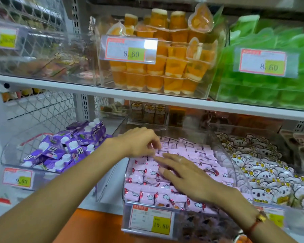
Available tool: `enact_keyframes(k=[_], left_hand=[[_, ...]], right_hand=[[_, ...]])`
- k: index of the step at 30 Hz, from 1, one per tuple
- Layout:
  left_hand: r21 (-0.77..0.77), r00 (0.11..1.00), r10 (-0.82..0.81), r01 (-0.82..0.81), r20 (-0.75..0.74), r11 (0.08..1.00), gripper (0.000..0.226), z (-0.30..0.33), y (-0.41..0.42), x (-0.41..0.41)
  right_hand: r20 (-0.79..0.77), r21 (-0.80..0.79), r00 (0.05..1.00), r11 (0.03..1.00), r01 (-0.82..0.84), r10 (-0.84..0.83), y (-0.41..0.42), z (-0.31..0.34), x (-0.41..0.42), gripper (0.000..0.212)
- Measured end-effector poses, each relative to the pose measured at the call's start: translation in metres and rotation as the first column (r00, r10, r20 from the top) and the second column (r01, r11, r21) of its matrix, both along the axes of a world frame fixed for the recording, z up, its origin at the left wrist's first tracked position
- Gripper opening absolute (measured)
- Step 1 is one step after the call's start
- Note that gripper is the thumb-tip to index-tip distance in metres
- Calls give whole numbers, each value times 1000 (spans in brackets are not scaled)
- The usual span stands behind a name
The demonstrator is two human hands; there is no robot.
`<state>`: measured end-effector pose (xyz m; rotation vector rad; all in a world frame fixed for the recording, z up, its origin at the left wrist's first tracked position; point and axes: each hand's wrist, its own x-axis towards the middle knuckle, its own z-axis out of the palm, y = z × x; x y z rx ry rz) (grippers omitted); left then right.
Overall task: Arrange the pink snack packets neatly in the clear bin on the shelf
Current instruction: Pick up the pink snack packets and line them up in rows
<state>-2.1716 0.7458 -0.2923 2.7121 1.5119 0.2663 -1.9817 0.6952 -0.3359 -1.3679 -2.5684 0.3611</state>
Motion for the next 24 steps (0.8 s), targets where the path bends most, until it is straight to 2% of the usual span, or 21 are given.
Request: enact_keyframes(k=[2,9,13,17,18,20,22,24], left_hand=[[-10,997,18,-18,-71,1000,25,-3,5,2],[37,991,88,-84,-100,996,24,-5,5,11],[5,994,102,-102,30,995,10,-5,0,6],[66,986,112,-120,125,991,12,-10,-8,4],[73,979,116,-130,169,989,12,-13,-9,4],[66,927,142,-176,348,982,11,-17,-11,4],[31,800,150,-206,580,978,12,-20,-13,3],[22,656,120,-204,745,979,13,-24,-20,4]], right_hand=[[39,-24,999,1000,1,0,0,-1,-1,45],[87,2,996,1000,9,-9,4,3,-4,43],[61,-15,998,1000,9,-8,5,1,-3,43],[57,-4,998,1000,8,-8,5,0,-3,43],[56,-3,998,1000,8,-8,4,0,-3,43],[56,3,998,1000,7,-7,4,-1,-3,43],[58,6,998,1000,7,-8,4,0,-3,42],[59,-1,998,1000,6,-6,4,1,-4,42]])
